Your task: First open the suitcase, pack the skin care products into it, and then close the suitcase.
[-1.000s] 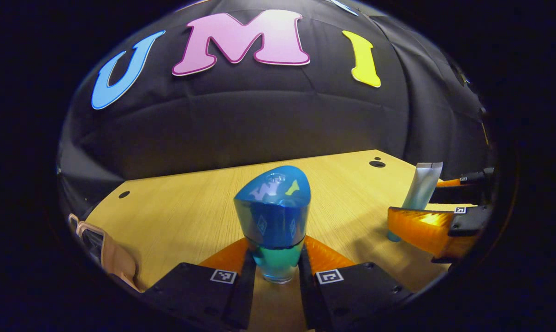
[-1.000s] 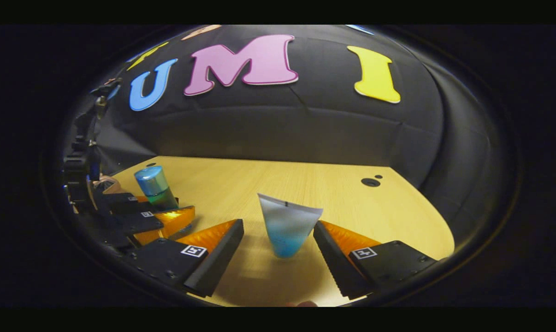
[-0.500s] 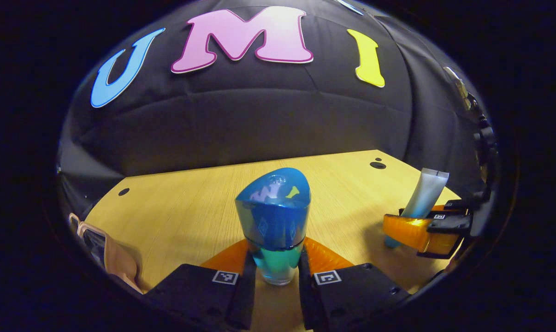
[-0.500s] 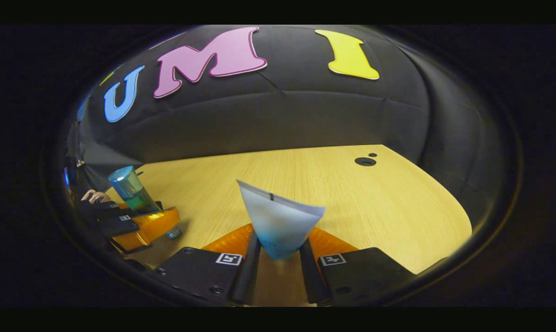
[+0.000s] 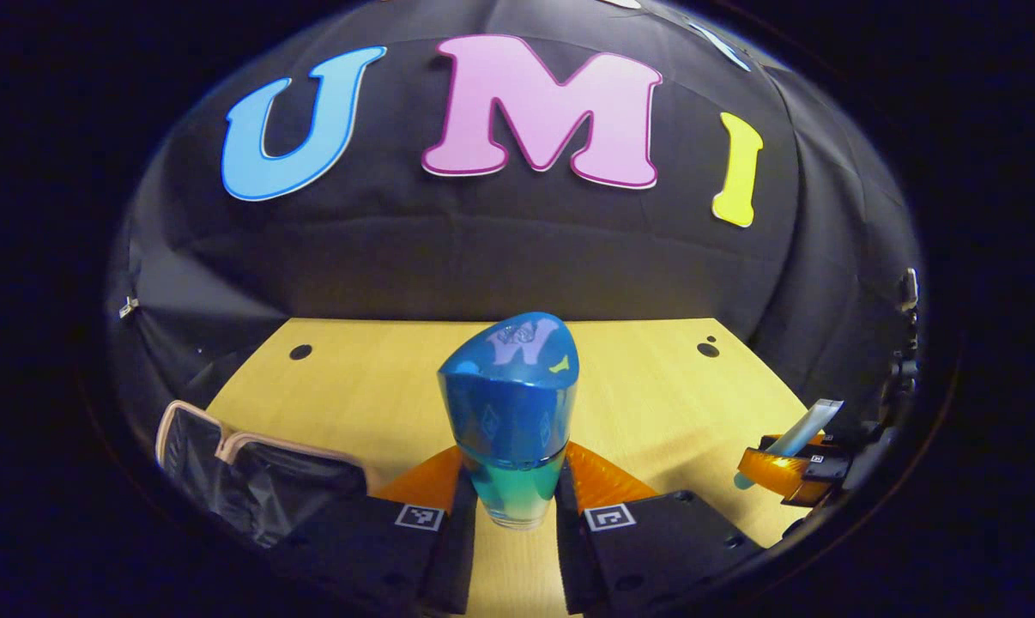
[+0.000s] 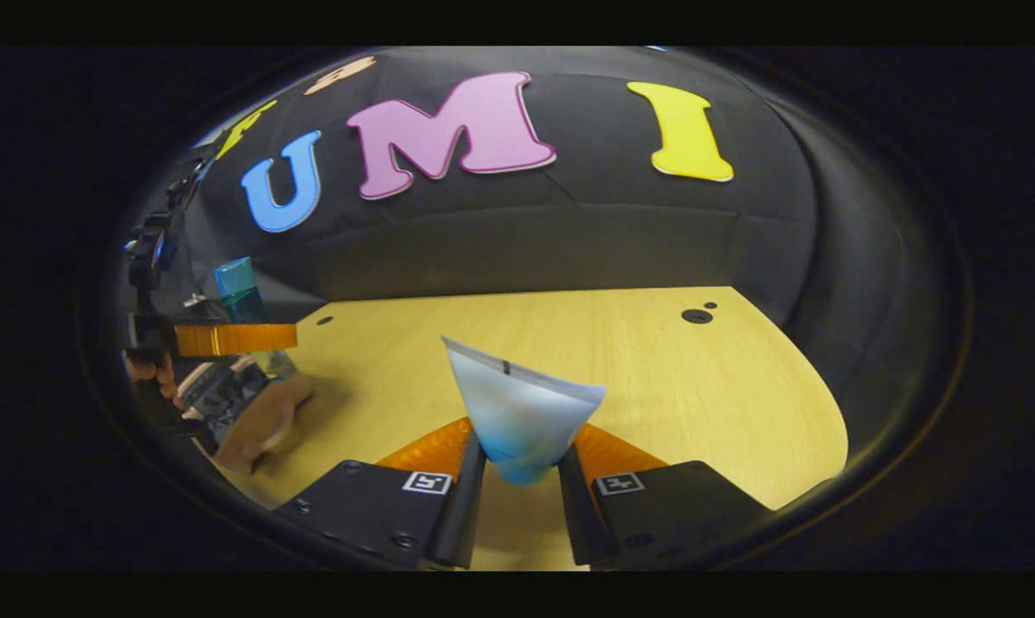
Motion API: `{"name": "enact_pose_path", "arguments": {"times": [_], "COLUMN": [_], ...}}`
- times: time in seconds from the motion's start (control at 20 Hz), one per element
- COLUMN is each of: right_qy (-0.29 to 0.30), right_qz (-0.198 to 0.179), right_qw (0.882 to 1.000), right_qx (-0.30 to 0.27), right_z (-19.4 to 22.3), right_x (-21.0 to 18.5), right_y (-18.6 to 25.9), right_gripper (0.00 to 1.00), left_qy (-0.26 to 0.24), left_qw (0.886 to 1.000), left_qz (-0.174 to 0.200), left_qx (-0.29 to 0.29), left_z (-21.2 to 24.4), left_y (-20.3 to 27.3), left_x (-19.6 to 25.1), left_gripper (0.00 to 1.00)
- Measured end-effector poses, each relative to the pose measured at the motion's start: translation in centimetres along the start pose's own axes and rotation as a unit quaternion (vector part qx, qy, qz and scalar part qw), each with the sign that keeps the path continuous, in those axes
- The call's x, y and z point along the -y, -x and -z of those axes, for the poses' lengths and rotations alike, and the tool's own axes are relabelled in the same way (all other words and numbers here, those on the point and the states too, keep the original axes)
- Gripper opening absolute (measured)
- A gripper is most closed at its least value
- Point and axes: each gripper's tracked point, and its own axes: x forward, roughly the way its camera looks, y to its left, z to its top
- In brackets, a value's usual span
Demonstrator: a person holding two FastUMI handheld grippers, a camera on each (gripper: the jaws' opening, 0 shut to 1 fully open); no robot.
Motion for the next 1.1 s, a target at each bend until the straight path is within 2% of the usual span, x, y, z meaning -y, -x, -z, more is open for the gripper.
{"name": "enact_pose_path", "arguments": {"times": [0.05, 0.2, 0.25, 0.35, 0.4, 0.5, 0.55, 0.7, 0.85, 0.9, 1.05, 1.1], "right_qy": [0.002, 0.012, 0.006, 0.007, 0.017, 0.034, 0.041, 0.048, 0.048, 0.051, 0.048, 0.041], "right_qz": [-0.017, -0.05, -0.06, -0.078, -0.086, -0.103, -0.114, -0.142, -0.148, -0.15, -0.162, -0.163], "right_qw": [1.0, 0.999, 0.998, 0.997, 0.996, 0.994, 0.992, 0.989, 0.987, 0.986, 0.982, 0.981], "right_qx": [0.001, 0.015, 0.017, 0.028, 0.03, 0.025, 0.023, 0.0, -0.041, -0.056, -0.09, -0.096], "right_z": [-0.4, -1.9, -2.3, -3.4, -3.6, -3.6, -3.5, -2.3, -0.2, 0.5, 1.9, 2.1], "right_x": [-2.0, -7.2, -9.0, -12.6, -14.1, -17.4, -19.0, -22.7, -24.9, -25.7, -27.7, -28.2], "right_y": [0.9, 2.5, 2.9, 3.8, 4.0, 4.6, 5.0, 5.5, 5.3, 5.1, 4.7, 4.5], "right_gripper": [0.46, 0.46, 0.45, 0.46, 0.46, 0.46, 0.46, 0.45, 0.46, 0.46, 0.46, 0.46], "left_qy": [0.002, -0.008, 0.002, 0.037, 0.046, 0.049, 0.048, 0.035, 0.058, 0.063, 0.037, 0.035], "left_qw": [1.0, 0.995, 0.993, 0.986, 0.982, 0.972, 0.967, 0.951, 0.935, 0.925, 0.906, 0.9], "left_qz": [-0.007, -0.058, -0.065, -0.071, -0.074, -0.089, -0.096, -0.096, -0.084, -0.087, -0.095, -0.092], "left_qx": [-0.018, -0.076, -0.099, -0.146, -0.166, -0.211, -0.229, -0.292, -0.34, -0.364, -0.41, -0.425], "left_z": [0.8, 3.5, 4.7, 7.2, 8.3, 10.6, 11.5, 13.6, 15.8, 17.0, 19.1, 19.8], "left_y": [2.2, 6.3, 7.1, 8.7, 8.7, 8.1, 7.9, 6.1, 5.6, 5.2, 4.6, 4.4], "left_x": [-2.2, -10.0, -12.0, -15.1, -16.6, -19.1, -19.9, -19.2, -19.2, -19.6, -19.8, -19.4], "left_gripper": [0.45, 0.45, 0.48, 0.45, 0.48, 0.45, 0.41, 0.45, 0.45, 0.45, 0.45, 0.49]}}
